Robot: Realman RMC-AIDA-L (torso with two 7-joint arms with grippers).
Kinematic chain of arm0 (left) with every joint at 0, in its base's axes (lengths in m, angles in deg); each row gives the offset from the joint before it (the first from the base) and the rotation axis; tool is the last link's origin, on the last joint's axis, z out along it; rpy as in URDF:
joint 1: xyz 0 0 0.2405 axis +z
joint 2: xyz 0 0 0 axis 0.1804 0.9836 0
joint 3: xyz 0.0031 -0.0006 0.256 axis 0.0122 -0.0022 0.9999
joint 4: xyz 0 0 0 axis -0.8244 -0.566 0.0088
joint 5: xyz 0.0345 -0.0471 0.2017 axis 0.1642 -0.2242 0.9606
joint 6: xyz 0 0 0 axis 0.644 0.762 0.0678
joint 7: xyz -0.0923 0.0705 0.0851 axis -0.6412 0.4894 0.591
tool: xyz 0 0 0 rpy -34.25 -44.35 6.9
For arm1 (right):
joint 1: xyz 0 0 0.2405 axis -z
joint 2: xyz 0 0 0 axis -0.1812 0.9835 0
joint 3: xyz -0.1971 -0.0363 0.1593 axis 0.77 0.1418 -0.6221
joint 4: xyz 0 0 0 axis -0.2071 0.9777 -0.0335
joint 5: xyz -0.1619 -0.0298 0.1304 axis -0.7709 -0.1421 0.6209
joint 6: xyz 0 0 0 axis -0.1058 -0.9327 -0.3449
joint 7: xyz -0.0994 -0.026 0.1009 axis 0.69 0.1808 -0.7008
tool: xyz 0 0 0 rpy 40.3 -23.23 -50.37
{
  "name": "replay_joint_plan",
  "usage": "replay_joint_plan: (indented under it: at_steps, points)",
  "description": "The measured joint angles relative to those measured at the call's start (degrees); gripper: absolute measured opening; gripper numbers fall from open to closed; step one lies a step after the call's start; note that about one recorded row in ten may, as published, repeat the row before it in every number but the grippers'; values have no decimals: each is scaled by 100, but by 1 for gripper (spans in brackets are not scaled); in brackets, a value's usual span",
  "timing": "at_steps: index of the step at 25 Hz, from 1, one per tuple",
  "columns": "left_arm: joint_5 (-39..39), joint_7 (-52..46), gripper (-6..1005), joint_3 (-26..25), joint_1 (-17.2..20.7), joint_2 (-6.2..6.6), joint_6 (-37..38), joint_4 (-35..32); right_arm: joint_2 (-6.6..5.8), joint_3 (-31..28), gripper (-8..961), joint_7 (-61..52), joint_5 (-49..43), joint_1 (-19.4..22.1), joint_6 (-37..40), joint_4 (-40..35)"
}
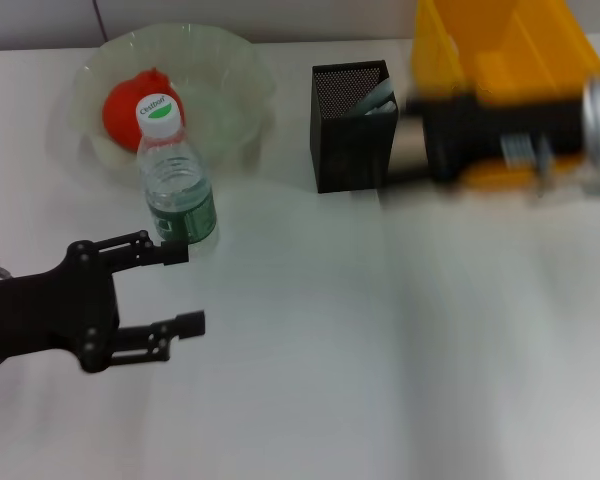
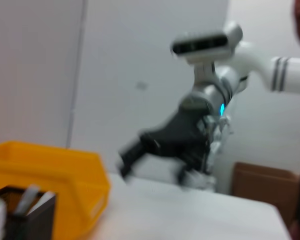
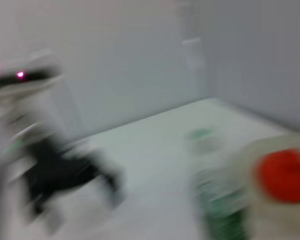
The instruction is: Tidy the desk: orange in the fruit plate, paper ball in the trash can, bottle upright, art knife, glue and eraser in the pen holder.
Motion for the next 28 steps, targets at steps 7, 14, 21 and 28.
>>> replay_joint_plan:
  at_steps: [7,14,21,28]
  points:
    - [177,-285,785,-28,-123,195,387,-48,4,-675,833,1911,59,530,2206,805]
    - [239,-420,785,-49,-124,199,401,-79,-38,-945,833,2368,68,400,2417,1397]
    - [238,-504,785,-49,-169,193,419,-84,-38,-963,833,2517,56,318,2599,1475]
    - [213,-566,785,-49,-219,155,497,-83,-26,-961,833,2679,40,266,2600,1557]
